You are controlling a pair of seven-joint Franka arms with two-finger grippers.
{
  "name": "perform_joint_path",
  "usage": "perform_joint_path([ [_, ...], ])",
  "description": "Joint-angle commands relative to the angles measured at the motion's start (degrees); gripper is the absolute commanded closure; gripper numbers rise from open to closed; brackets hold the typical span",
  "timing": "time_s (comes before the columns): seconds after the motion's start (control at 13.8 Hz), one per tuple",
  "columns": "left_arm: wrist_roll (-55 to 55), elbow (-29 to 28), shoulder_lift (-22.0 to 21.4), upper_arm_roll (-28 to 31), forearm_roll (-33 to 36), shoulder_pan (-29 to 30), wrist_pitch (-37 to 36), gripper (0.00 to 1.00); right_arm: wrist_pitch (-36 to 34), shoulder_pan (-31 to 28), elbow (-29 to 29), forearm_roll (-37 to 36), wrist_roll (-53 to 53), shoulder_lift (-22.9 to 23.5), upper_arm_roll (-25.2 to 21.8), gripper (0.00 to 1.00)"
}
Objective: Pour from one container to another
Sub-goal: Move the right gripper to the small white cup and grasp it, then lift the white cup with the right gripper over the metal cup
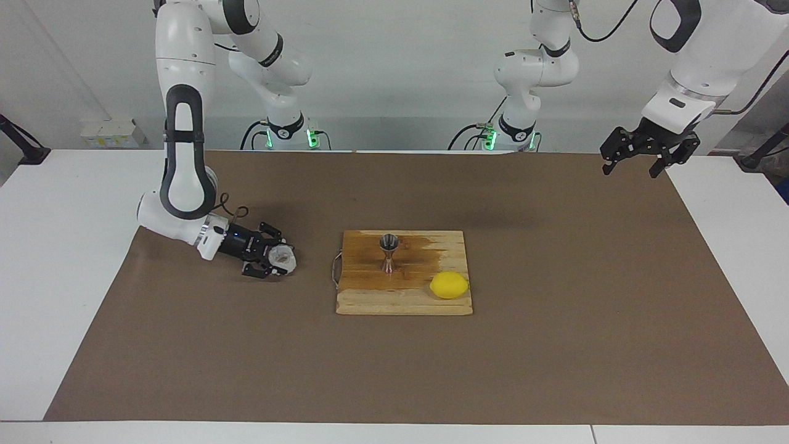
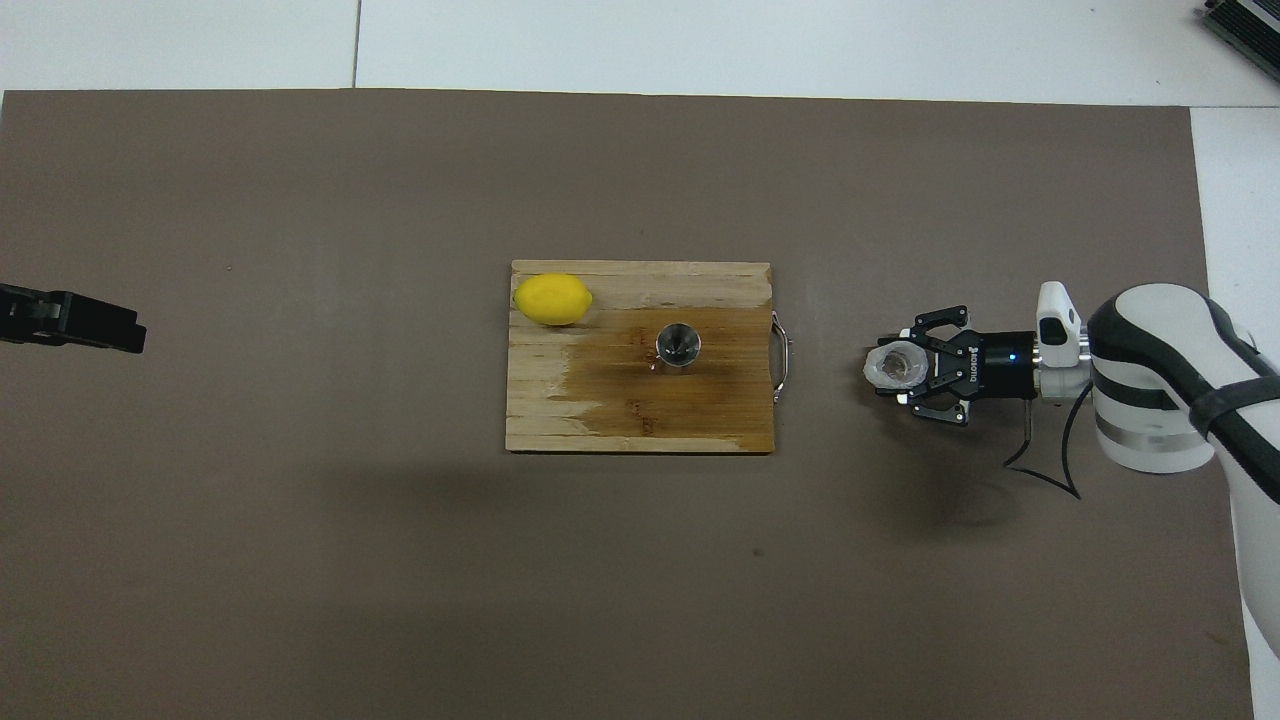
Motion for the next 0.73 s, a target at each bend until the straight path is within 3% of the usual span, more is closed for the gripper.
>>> perform_joint_path([
  [0.0,0.92,-1.47,-1.50,-0.14,-0.70,0.56,-0.42,0.00,1.66,1.04,-0.13,2.09,-0.64,-0.43,0.20,0.88],
  [0.07,0.92,-1.47,-1.50,-0.14,-0.70,0.56,-0.33,0.00,2.45,1.04,0.92,2.01,1.02,-0.96,0.64,0.95],
  [0.36,0.92,-1.47,-1.50,-0.14,-0.70,0.56,-0.42,0.00,7.97,8.04,2.95,-4.30,19.79,-7.36,1.61,0.95],
  [0.65,0.92,-1.47,-1.50,-0.14,-0.70,0.56,-0.42,0.00,10.27,16.74,9.25,-14.48,40.09,-7.99,1.61,0.95],
])
